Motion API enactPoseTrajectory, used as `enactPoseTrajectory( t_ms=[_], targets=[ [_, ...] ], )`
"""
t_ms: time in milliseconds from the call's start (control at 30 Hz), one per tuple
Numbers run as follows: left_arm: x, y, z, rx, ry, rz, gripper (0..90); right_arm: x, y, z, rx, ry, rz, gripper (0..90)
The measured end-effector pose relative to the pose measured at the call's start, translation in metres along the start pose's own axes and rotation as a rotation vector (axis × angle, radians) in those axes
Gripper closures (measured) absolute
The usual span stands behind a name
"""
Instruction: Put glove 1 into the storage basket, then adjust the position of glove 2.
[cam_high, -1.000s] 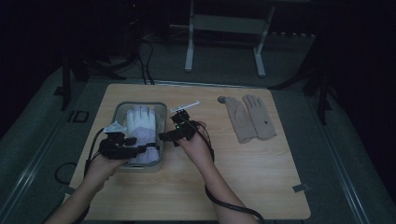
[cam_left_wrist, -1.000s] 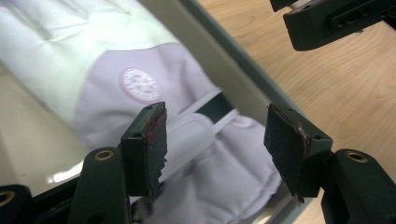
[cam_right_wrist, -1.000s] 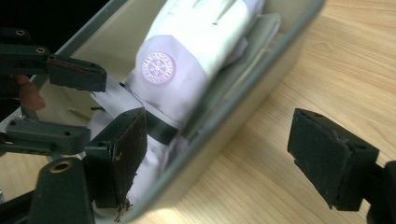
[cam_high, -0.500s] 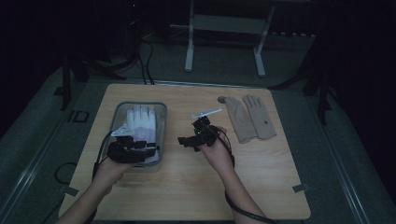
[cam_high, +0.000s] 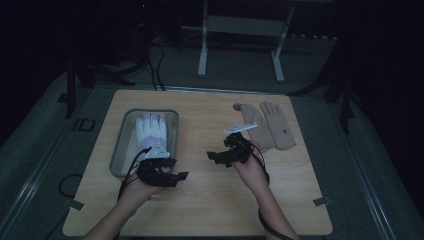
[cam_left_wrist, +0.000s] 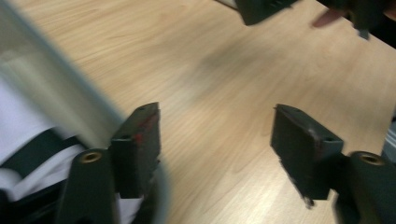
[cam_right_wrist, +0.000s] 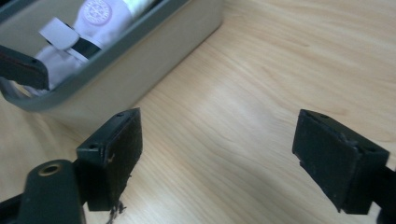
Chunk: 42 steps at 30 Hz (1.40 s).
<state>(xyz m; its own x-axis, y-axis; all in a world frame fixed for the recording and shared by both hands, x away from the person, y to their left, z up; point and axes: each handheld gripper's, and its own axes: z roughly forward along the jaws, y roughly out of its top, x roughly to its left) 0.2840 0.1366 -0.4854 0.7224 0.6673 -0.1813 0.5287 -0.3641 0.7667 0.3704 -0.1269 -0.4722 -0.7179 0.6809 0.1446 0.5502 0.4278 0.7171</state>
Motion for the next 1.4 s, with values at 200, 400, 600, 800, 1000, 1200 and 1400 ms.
enactPoseTrajectory(
  t_ms=[200,400,600,800,1000,1200,1400],
  targets=[
    [-0.017,0.002,0.017,0.000,-0.035,0.028,18.2,-0.009,-0.007,-0.016,-0.015,-0.019,0.001,13.6],
    [-0.033,-0.002,0.039,0.016,-0.100,0.051,17.8,-0.026,-0.018,-0.035,-0.034,-0.057,0.022,11.2],
    [-0.043,-0.016,0.058,-0.050,-0.115,0.067,14.6,-0.050,-0.036,-0.050,-0.055,-0.111,0.042,11.2],
    [-0.045,-0.031,0.065,-0.128,-0.119,0.070,14.6,-0.073,-0.045,-0.063,-0.101,-0.164,0.058,13.9],
    [-0.043,-0.043,0.069,-0.152,-0.087,0.089,14.6,-0.097,-0.043,-0.073,-0.143,-0.244,0.058,19.5],
    [-0.042,-0.051,0.076,-0.153,-0.072,0.076,14.6,-0.115,-0.038,-0.066,-0.152,-0.285,0.083,21.7],
    [-0.040,-0.056,0.079,-0.167,-0.068,0.092,14.6,-0.129,-0.032,-0.053,-0.164,-0.304,0.084,23.5]
  ],
)
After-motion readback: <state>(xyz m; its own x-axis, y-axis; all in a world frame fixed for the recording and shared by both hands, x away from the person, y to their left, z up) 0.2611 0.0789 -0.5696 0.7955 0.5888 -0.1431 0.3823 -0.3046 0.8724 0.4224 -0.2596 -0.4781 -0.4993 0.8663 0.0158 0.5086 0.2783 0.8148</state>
